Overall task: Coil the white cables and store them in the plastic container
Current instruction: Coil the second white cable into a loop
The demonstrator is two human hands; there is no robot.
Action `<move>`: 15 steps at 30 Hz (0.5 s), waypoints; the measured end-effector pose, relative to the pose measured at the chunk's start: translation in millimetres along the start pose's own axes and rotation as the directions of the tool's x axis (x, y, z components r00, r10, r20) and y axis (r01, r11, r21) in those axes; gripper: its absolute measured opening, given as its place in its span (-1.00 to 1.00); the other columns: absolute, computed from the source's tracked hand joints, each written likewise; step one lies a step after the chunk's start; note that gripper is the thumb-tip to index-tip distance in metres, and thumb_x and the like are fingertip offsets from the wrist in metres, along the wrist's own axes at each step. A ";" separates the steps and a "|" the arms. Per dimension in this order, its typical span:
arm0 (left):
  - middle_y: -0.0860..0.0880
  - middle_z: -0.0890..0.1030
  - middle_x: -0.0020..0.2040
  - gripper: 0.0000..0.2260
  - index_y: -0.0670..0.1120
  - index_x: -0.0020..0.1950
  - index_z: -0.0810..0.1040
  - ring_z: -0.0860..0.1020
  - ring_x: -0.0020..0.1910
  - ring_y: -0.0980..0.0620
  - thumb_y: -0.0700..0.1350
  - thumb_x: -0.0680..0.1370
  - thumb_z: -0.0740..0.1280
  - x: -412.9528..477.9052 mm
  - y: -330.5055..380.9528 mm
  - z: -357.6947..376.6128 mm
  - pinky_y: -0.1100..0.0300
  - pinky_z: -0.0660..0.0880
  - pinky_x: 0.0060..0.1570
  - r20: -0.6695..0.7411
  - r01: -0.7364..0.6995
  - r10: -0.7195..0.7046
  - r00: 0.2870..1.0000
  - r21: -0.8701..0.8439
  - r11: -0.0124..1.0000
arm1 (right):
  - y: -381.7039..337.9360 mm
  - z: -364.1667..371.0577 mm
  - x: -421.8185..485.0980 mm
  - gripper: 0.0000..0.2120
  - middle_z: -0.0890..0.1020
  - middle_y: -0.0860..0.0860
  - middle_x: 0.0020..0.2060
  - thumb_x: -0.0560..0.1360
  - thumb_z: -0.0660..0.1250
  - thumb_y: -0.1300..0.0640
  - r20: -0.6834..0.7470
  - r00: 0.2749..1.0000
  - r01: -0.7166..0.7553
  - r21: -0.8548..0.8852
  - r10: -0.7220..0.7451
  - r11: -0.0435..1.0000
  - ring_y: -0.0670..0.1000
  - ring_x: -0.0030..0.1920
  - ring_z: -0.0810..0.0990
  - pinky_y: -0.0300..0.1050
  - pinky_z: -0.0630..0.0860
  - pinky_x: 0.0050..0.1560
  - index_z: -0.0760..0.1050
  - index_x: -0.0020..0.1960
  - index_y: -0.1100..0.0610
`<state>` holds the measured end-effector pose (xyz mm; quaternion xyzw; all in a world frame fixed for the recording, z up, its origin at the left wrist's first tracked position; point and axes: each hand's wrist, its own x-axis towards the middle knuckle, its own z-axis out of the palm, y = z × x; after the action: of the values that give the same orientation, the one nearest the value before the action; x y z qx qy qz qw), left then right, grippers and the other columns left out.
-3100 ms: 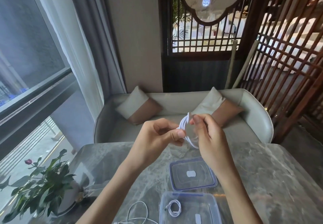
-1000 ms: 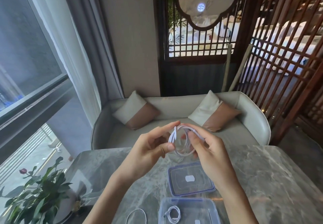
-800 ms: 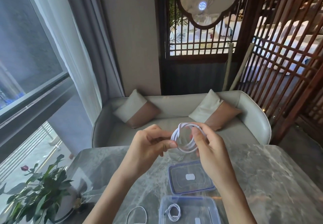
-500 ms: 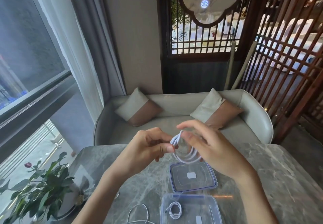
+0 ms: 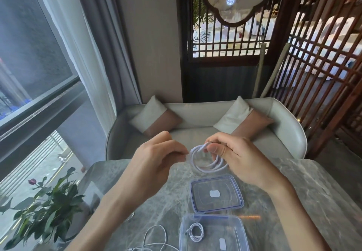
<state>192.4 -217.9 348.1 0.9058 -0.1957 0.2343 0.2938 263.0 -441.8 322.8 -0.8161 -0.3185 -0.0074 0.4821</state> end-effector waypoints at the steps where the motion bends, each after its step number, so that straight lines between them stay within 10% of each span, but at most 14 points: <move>1: 0.12 0.47 -0.19 -0.94 -0.09 -0.07 0.68 0.44 -0.26 0.27 -0.22 0.53 0.42 -3.2 -1.2 -1.0 0.51 0.34 -0.23 -0.005 -0.031 0.031 1.000 0.049 0.998 | -0.4 -0.3 -0.2 -0.74 0.67 -0.12 -0.22 0.58 0.23 -0.21 0.014 1.000 -0.013 -0.005 0.014 1.000 -0.05 -0.24 0.60 -0.11 0.51 -0.15 0.59 0.00 -0.09; 5: 0.13 0.54 -0.12 -0.91 0.01 0.05 0.57 0.55 -0.15 0.17 -0.16 0.58 0.38 -20.1 -14.7 -10.0 0.33 0.48 -0.09 0.268 0.104 -0.085 0.960 -0.055 0.993 | -3.9 11.6 -1.2 -0.77 0.66 -0.09 -0.28 0.61 0.25 -0.12 -0.007 1.000 -0.018 -0.034 0.018 0.999 -0.03 -0.29 0.56 -0.13 0.47 -0.20 0.62 -0.05 -0.04; 8: 0.04 0.64 0.05 -0.76 0.16 0.26 0.42 0.59 0.12 0.07 0.08 0.60 0.29 -25.6 -13.3 -19.9 0.11 0.49 0.15 0.674 0.464 -0.141 0.725 -0.326 0.824 | -5.4 20.0 -3.8 -0.77 0.63 -0.09 -0.32 0.64 0.23 -0.06 -0.028 0.998 -0.050 -0.075 0.048 0.996 -0.06 -0.33 0.53 -0.10 0.47 -0.21 0.62 -0.07 -0.05; 11: 0.11 0.66 0.06 -0.66 0.20 0.28 0.42 0.59 0.10 0.08 0.29 0.58 0.16 -21.3 -0.3 -1.1 0.14 0.49 0.14 0.458 0.432 -0.236 0.857 -0.390 0.813 | -12.6 23.8 -4.0 -0.80 0.62 -0.11 -0.35 0.64 0.25 -0.05 -0.032 0.999 -0.034 -0.110 0.031 0.993 -0.15 -0.34 0.54 -0.27 0.43 -0.26 0.62 -0.06 -0.10; 15: 0.12 0.55 -0.32 -0.78 0.08 0.19 0.46 0.52 -0.42 0.10 0.10 0.63 0.14 -11.7 18.2 41.2 0.15 0.51 -0.36 0.104 0.317 -0.318 0.942 -0.587 0.745 | -18.7 31.6 -3.1 -0.74 0.66 -0.15 -0.27 0.64 0.19 -0.13 -0.035 0.999 -0.030 0.010 0.031 0.999 -0.20 -0.33 0.57 -0.41 0.42 -0.29 0.62 0.11 -0.08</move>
<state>186.7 -254.8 320.3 0.7870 -0.1021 0.1086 0.5986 241.3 -412.2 319.5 -0.8183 -0.2976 -0.0128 0.4916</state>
